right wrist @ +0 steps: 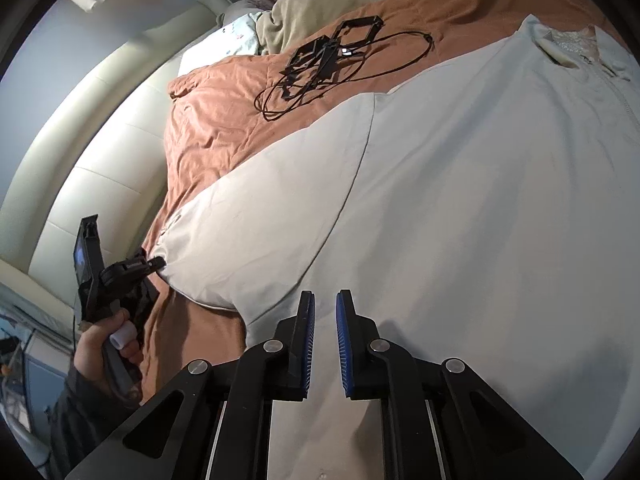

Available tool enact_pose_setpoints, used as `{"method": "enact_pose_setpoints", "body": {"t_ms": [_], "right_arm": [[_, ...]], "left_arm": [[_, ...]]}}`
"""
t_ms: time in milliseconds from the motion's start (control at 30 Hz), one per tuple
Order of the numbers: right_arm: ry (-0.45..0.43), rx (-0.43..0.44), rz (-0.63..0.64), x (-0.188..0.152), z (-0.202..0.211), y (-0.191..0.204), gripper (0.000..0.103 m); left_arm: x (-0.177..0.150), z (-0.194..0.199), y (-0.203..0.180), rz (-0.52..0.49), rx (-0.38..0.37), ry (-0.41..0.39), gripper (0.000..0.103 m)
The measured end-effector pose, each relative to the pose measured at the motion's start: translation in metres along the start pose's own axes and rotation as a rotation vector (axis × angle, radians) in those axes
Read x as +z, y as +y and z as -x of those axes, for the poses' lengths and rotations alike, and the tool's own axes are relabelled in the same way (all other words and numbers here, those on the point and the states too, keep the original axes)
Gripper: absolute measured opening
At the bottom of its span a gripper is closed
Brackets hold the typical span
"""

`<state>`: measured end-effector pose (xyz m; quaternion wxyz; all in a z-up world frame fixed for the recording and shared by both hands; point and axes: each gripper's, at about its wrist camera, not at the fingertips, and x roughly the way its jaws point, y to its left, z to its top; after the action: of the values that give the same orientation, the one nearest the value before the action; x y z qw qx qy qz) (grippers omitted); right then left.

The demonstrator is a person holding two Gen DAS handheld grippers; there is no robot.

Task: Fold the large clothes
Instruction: 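Move the right tool to the jacket sleeve and close on its cuff, then lift the sleeve with the right tool and lay it across the jacket body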

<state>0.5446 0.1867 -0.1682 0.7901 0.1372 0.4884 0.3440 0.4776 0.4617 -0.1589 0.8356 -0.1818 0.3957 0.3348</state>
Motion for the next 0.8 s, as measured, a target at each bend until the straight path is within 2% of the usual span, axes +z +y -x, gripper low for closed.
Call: {"method": "enact_pose_setpoints", "body": {"t_ms": [133, 267, 467, 600, 700, 767, 800], "right_arm": [[0.040, 0.082, -0.041, 0.002, -0.020, 0.004, 0.009], [0.092, 0.127, -0.059, -0.003, -0.045, 0.011, 0.008], [0.174, 0.172, -0.090, -0.018, -0.081, 0.014, 0.006], [0.199, 0.184, -0.080, -0.019, -0.082, 0.015, 0.005], [0.185, 0.164, -0.068, -0.014, -0.063, 0.017, 0.006], [0.163, 0.143, -0.069, -0.012, -0.046, 0.015, 0.024], [0.142, 0.129, -0.077, -0.012, -0.033, 0.011, 0.042]], "left_arm": [[0.016, 0.042, -0.009, -0.012, -0.085, -0.067, 0.006], [0.026, 0.086, -0.024, -0.050, -0.167, -0.131, 0.006], [0.033, 0.138, -0.056, -0.118, -0.297, -0.166, 0.005], [0.030, 0.164, -0.080, -0.159, -0.387, -0.169, 0.005], [0.022, 0.184, -0.098, -0.196, -0.448, -0.180, 0.005], [0.017, 0.195, -0.110, -0.218, -0.488, -0.179, 0.005], [0.015, 0.199, -0.114, -0.228, -0.500, -0.179, 0.005]]}}
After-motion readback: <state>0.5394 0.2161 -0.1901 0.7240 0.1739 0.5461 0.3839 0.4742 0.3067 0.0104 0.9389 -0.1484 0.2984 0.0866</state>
